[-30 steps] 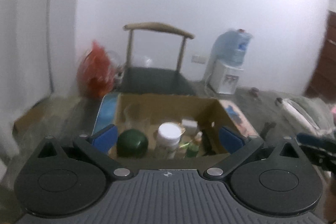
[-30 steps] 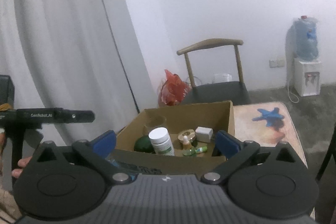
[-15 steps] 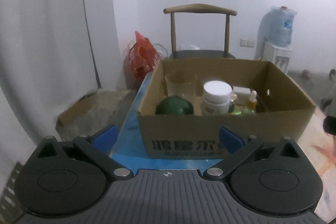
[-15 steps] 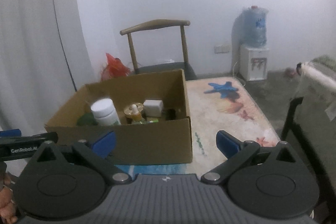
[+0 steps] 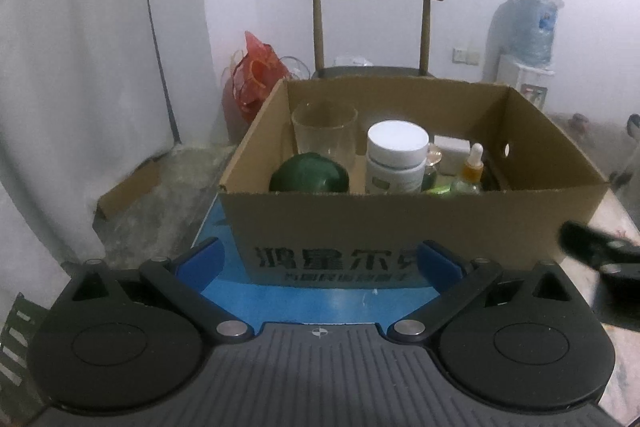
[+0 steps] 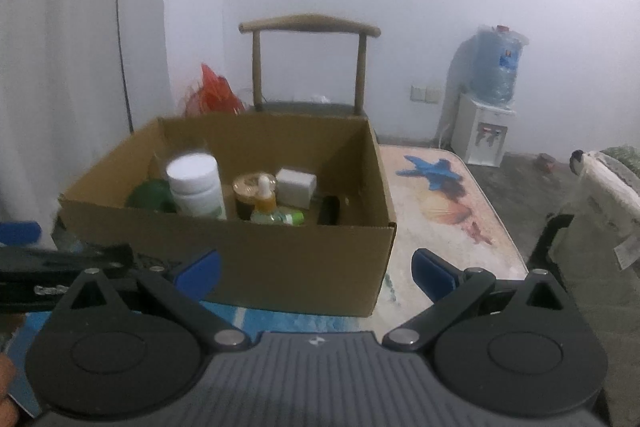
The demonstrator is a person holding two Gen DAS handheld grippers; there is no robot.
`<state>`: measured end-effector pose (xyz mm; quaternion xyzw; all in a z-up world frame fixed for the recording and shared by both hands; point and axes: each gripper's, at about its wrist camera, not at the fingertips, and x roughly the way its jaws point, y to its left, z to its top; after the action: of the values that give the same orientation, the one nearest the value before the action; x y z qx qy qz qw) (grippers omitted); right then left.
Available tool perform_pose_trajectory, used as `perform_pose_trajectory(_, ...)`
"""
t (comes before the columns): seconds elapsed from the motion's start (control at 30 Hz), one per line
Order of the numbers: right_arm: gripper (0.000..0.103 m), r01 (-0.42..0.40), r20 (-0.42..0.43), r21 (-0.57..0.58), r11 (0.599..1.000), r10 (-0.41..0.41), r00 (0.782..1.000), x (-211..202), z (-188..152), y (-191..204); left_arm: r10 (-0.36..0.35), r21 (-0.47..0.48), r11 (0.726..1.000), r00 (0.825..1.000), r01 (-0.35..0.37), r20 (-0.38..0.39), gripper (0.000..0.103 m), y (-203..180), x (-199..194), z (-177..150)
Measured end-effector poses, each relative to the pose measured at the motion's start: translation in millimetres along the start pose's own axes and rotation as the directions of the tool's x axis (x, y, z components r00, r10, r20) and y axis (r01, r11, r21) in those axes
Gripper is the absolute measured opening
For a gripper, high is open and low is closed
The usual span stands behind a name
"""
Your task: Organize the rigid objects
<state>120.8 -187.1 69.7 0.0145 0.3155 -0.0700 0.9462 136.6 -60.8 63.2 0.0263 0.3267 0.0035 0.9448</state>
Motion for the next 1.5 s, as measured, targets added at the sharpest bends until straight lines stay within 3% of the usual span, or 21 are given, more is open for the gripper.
perform_pose_trajectory(1.5, 0.103, -0.02, -0.024, 0.014, 1.0, 0.02, 1.0, 12.3, 3.5, 0.3, -0.025, 0.006, 1.0, 1.0, 0.025, 0.001, 0.103, -1.1, 1.0, 8.1)
